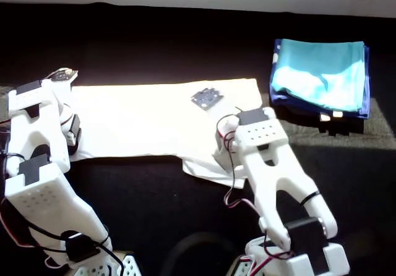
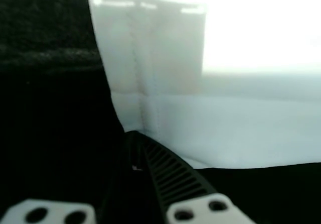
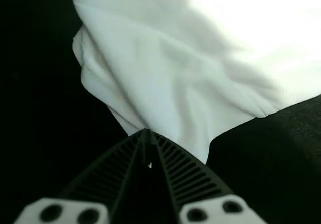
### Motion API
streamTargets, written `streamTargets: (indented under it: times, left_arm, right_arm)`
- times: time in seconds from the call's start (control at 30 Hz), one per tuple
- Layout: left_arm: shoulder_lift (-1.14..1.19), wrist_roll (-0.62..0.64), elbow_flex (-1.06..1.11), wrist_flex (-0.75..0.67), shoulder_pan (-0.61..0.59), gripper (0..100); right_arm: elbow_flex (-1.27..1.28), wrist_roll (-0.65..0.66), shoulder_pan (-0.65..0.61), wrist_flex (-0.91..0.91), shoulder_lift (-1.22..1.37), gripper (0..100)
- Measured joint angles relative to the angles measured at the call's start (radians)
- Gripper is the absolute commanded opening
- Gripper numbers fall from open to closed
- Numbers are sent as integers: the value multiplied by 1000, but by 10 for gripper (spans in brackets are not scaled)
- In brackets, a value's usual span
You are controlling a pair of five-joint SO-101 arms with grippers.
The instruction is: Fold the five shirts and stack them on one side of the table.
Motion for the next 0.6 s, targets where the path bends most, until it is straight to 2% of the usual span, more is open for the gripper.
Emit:
streamTargets:
  times: [0.17,0.23,0.43,0.6]
  left_arm:
    - [-25,0,80,-80,5,9]
    - [-31,0,94,-92,8,9]
    - [-31,31,97,-100,8,9]
    - [-31,60,97,-106,8,9]
  right_arm:
    - [37,0,-204,-12,-40,16]
    - [43,0,-249,-44,-15,16]
    - [26,-75,-262,-114,172,93]
    - [-74,-118,-265,-118,307,94]
